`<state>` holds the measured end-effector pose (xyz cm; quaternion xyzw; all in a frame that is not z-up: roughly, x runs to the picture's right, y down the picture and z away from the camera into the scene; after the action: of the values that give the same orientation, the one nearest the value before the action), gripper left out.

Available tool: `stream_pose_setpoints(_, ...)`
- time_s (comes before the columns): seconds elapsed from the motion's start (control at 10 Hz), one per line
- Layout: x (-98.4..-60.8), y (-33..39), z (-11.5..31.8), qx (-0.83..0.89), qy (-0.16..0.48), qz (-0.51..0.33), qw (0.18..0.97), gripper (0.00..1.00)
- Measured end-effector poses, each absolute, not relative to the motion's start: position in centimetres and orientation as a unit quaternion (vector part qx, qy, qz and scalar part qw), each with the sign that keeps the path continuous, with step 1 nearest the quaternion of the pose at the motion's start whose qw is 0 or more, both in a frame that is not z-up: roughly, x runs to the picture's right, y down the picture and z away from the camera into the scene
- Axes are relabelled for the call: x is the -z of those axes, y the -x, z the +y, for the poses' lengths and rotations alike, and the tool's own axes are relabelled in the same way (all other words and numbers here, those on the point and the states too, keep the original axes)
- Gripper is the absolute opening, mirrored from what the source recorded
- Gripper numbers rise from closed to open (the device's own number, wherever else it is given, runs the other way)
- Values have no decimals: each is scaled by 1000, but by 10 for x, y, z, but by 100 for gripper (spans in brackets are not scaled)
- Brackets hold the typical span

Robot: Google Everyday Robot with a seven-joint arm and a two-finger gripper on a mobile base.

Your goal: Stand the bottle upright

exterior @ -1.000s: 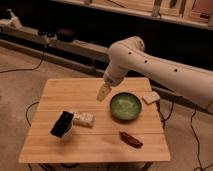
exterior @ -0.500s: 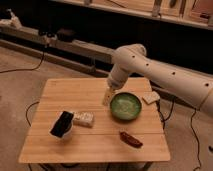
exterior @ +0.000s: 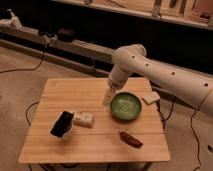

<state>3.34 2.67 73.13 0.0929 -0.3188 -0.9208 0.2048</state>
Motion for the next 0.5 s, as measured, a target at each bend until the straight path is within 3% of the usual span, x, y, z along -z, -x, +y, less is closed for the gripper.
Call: stream_pose_setpoints(0.5,-744,27,22,929,-118,-311,163,80)
